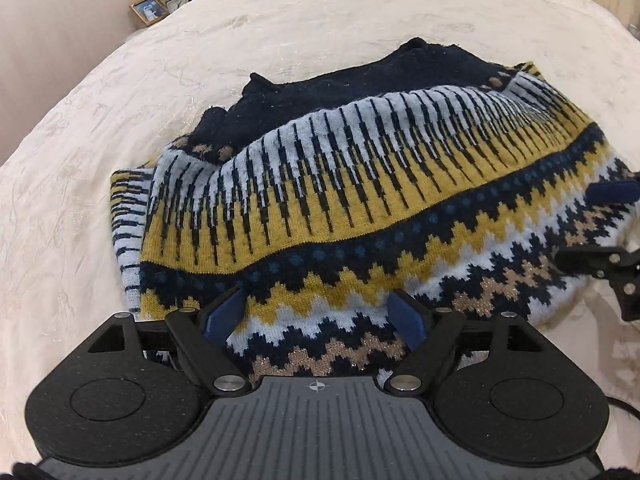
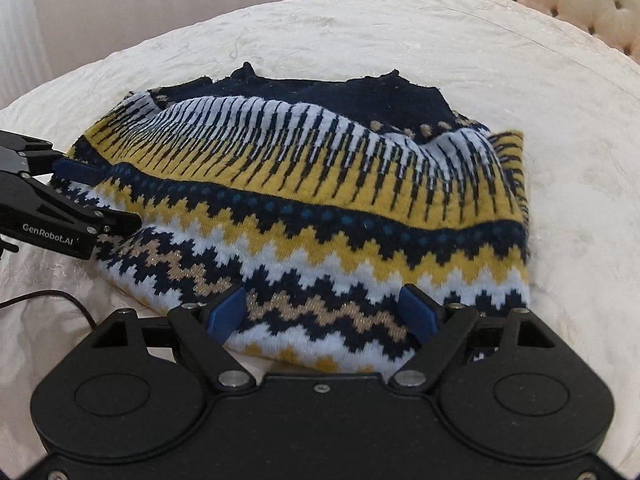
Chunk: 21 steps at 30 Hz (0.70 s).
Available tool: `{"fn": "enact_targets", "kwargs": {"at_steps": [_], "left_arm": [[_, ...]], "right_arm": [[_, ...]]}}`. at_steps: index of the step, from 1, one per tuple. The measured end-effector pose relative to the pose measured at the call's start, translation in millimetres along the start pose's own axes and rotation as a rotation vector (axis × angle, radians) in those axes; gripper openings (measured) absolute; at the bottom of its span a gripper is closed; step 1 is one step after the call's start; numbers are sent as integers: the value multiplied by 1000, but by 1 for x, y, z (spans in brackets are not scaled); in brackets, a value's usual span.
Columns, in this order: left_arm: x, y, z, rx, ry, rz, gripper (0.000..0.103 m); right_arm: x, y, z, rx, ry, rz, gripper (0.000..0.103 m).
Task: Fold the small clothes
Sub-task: 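Move both open grippers over the folded sweater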
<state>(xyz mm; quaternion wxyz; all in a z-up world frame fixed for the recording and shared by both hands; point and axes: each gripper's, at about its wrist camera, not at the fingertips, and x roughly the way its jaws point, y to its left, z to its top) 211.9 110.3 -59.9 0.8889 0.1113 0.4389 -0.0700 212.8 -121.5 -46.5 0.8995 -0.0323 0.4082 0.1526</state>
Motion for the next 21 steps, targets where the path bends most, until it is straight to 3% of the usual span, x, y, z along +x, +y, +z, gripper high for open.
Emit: {"fn": "enact_targets", "kwargs": {"at_steps": [8, 15, 19, 21], "left_arm": [[0, 4, -2, -7, -14, -17, 84], [3, -1, -3, 13, -13, -24, 94], [3, -1, 2, 3, 5, -27, 94], [1, -1, 3, -6, -3, -30, 93]], "right_arm": [[9, 3, -5, -5, -23, 25, 102], [9, -2, 0, 6, -8, 54, 103], [-7, -30, 8, 153, -93, 161, 102], [-17, -49, 10, 250, -163, 166, 102]]}}
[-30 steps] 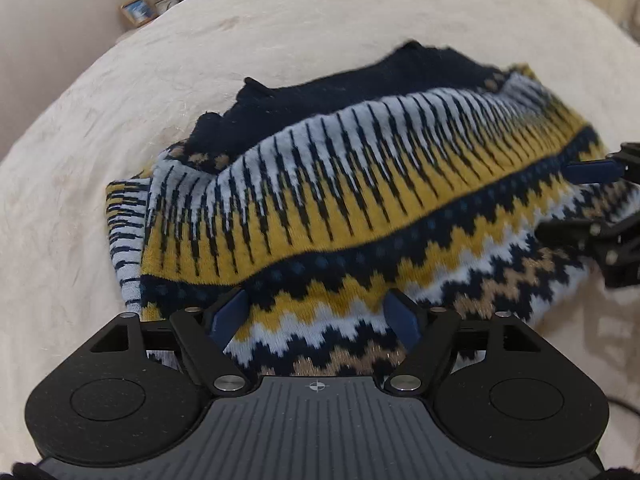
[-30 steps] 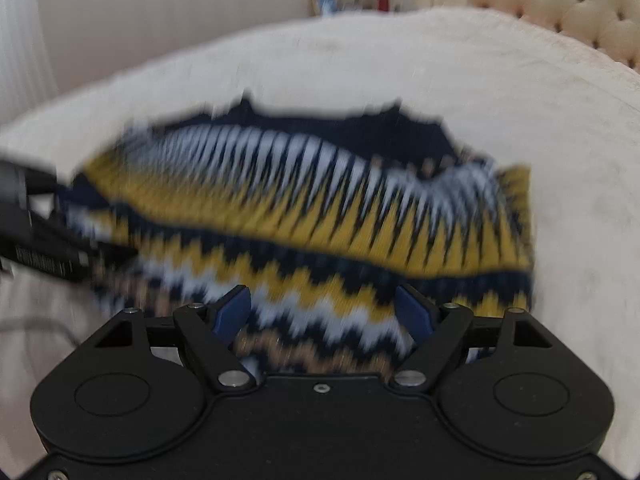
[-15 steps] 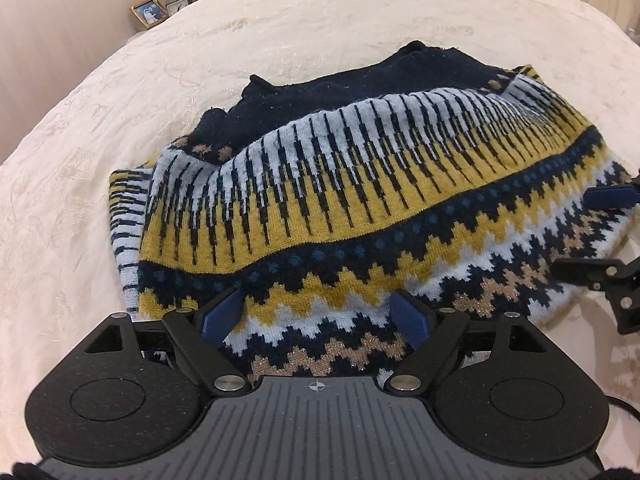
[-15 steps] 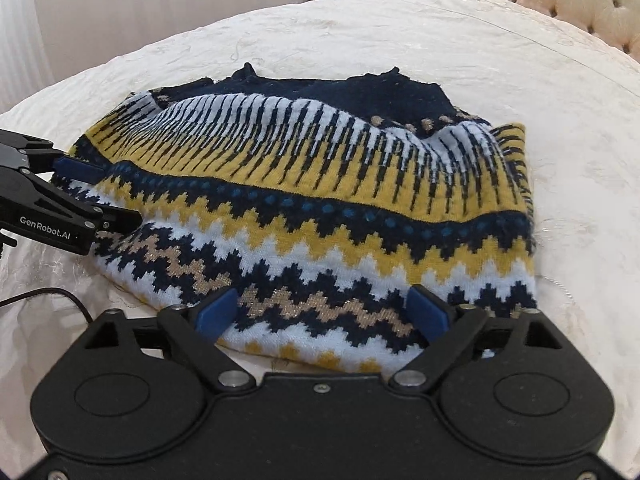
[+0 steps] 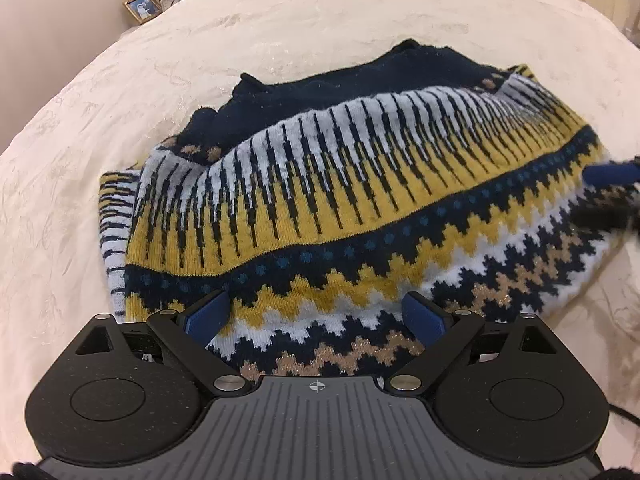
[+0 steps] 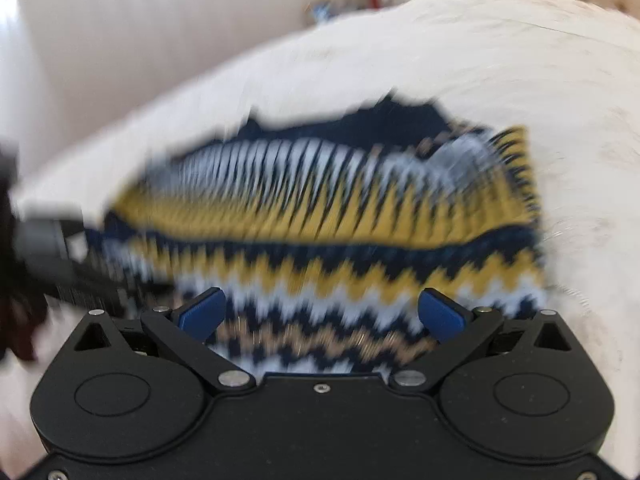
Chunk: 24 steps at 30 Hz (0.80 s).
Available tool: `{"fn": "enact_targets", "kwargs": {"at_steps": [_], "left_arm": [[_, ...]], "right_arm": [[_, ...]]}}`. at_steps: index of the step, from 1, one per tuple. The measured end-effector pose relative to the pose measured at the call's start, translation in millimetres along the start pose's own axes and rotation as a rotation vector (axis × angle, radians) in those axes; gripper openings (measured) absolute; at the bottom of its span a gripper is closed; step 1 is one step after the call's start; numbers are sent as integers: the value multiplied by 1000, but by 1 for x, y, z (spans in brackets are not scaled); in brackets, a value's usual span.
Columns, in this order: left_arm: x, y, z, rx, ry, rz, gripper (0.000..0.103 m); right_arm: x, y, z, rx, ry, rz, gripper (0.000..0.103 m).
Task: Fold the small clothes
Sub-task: 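Move both open grippers over the folded sweater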
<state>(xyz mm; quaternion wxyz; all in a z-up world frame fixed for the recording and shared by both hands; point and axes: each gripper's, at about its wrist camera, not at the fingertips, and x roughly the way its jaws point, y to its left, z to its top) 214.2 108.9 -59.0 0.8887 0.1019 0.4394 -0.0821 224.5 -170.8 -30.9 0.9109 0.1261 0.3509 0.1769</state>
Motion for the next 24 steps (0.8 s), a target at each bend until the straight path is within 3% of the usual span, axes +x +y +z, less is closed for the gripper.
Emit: {"fn": "enact_targets", "kwargs": {"at_steps": [5, 9, 12, 24], "left_arm": [[-10, 1, 6, -37, -21, -28, 93], [-23, 3, 12, -96, -65, -54, 93], [-29, 6, 18, -140, -85, -50, 93], [-18, 12, 79, -289, -96, -36, 93]], "right_arm": [[-16, -40, 12, 159, -121, -91, 102], [-6, -65, 11, 270, -54, -128, 102], [7, -78, 4, 363, 18, -87, 102], [2, -106, -3, 606, -22, 63, 103]]}}
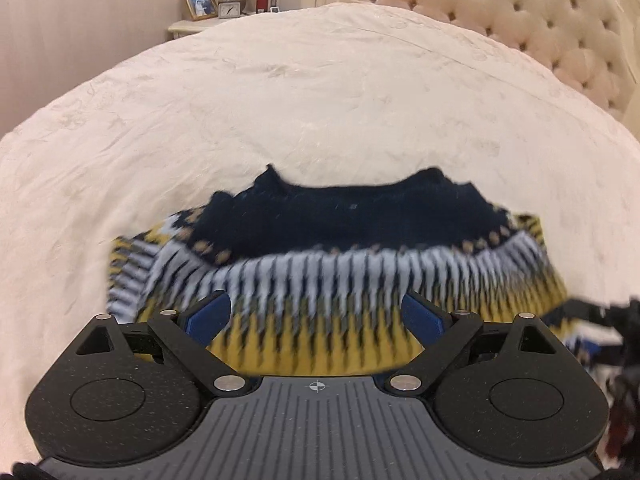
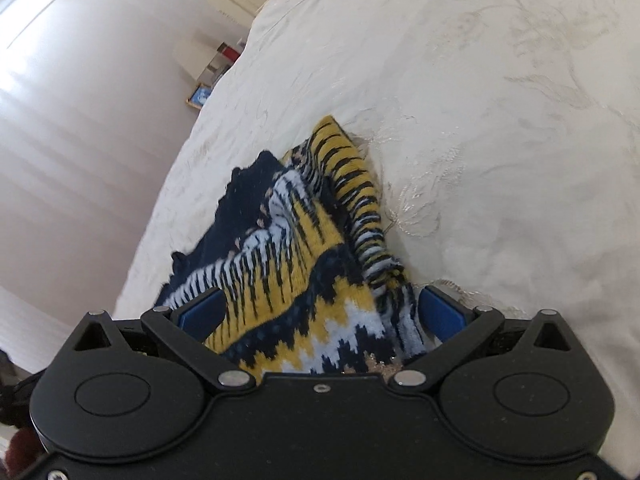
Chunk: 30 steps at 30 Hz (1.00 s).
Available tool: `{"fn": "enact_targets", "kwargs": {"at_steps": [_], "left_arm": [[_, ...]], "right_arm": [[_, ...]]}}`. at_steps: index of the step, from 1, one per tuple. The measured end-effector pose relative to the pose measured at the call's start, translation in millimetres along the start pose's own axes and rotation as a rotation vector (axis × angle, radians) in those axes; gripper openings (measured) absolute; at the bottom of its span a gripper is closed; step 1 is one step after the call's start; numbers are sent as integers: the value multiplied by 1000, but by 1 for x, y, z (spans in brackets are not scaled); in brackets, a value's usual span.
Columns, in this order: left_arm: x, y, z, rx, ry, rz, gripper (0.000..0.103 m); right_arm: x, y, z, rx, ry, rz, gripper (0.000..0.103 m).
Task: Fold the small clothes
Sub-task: 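Move both open grippers over the folded sweater, then grasp the sweater's side edge with the right gripper and fold it over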
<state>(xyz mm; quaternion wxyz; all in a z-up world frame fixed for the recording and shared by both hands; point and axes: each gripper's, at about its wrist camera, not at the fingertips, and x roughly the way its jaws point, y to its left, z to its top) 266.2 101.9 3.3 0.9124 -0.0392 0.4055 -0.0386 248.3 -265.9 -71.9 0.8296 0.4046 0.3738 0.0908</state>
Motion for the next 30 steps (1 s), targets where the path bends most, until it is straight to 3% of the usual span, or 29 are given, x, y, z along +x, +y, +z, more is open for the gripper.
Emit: {"fn": "enact_targets", "kwargs": {"at_steps": [4, 13, 19, 26, 30], "left_arm": [[27, -9, 13, -43, 18, 28, 93], [95, -11, 13, -28, 169, 108, 96], [101, -10, 8, -11, 165, 103, 101], [104, -10, 9, -7, 161, 98, 103], [107, -9, 8, -8, 159, 95, 103]], "right_arm": [[2, 4, -1, -45, 17, -12, 103], [11, 0, 4, -53, 38, 41, 103], [22, -12, 15, 20, 25, 154, 103], [39, -11, 21, 6, 19, 269, 103], [44, -5, 19, -22, 11, 277, 102]]}}
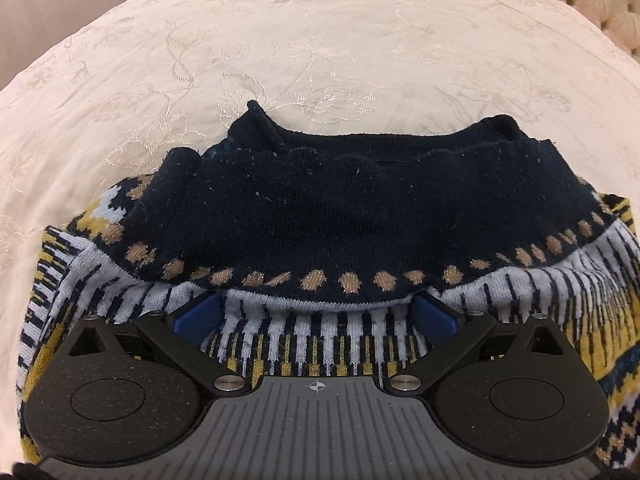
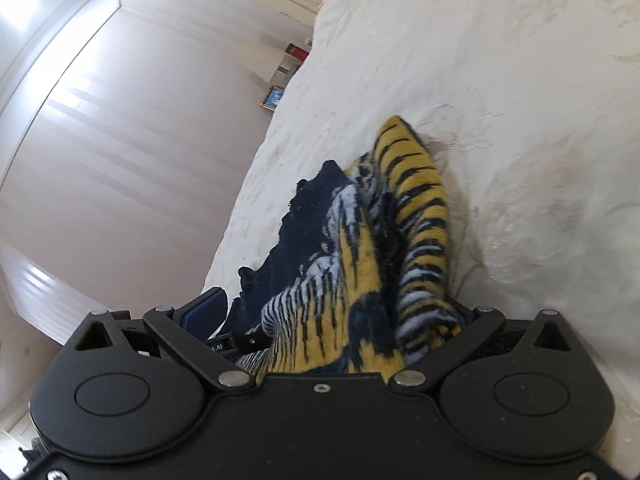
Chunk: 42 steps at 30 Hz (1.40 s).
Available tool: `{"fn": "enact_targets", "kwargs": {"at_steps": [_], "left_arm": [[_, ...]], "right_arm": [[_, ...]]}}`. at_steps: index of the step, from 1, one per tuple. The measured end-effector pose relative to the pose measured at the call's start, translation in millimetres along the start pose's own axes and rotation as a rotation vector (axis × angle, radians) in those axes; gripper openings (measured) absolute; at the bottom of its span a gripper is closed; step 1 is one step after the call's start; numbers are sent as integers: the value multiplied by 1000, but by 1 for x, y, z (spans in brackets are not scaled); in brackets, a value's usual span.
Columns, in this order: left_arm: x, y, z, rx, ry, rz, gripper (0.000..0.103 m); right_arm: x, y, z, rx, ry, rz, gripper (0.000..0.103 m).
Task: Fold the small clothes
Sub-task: 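Grasp the sweater's side edge with the right gripper and fold it over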
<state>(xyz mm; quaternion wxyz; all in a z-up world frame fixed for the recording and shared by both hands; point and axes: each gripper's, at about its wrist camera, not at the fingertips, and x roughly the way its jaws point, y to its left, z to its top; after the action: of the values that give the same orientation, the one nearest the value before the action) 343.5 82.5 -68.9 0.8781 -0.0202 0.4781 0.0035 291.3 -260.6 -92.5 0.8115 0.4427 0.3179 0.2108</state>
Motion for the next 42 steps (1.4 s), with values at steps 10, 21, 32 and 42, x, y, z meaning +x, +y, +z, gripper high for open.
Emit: {"fn": "enact_targets", "kwargs": {"at_steps": [10, 21, 32, 42], "left_arm": [[-45, 30, -19, -86, -80, -67, 100], [-135, 107, -44, -146, -136, -15, 100], [-116, 147, -48, -181, -125, -73, 100], [-120, 163, -44, -218, -139, -138, 100]], "right_arm": [[-2, 8, -8, -48, 2, -124, 33], [-10, 38, -14, -153, -30, -185, 32], [-8, 83, -20, -250, -5, -355, 32], [28, 177, -20, -383, 37, -347, 29]]}}
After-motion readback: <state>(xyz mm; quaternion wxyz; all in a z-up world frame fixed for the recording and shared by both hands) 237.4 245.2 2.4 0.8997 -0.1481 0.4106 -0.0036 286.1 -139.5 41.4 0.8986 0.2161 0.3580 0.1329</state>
